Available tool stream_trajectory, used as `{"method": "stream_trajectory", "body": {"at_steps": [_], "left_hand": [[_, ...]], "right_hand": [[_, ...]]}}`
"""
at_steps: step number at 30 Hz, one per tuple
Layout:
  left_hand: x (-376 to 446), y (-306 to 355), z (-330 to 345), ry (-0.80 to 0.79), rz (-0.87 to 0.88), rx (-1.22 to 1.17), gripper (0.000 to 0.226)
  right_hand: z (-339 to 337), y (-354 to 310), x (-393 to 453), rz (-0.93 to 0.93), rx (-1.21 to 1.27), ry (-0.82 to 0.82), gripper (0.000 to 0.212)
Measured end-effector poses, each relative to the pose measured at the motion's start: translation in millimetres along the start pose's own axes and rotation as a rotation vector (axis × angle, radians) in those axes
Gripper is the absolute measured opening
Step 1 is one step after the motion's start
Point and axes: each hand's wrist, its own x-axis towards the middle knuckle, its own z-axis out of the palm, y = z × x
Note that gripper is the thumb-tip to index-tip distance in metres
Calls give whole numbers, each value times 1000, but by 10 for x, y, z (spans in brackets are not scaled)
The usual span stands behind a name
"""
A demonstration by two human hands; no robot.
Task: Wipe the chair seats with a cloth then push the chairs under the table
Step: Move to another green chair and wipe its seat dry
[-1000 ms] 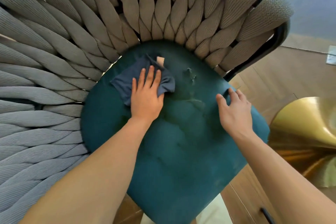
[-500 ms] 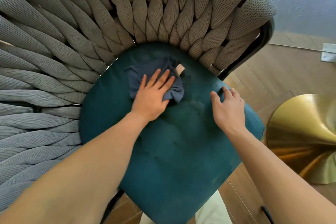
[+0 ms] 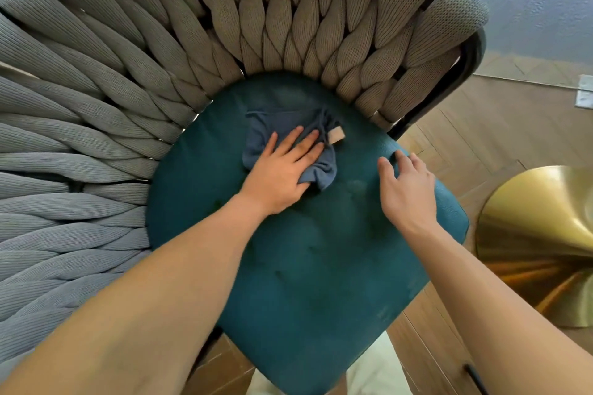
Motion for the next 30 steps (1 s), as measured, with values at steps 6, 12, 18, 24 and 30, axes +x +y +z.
{"method": "stream_trajectory", "body": {"at_steps": [6,12,18,24,30], "left_hand": [[392,66,-144,78,-530,-87,63],[348,141,-93,0,-120,6,65],[-96,-377,-53,49,-599,-123,60],[-1179,-259,210,14,-1117,-266,60],[-1082,154,260,240,-1651,-608,56]], "right_hand": [[-6,17,10,-19,-10,2,52],[-1,44,19,-34,-43,-19,54],[-47,47,-10,-62,-75,-54,54],[-92,13,-51,-64,-70,-80,52],[-139,-20,-34,-46,-61,-95,48]]}}
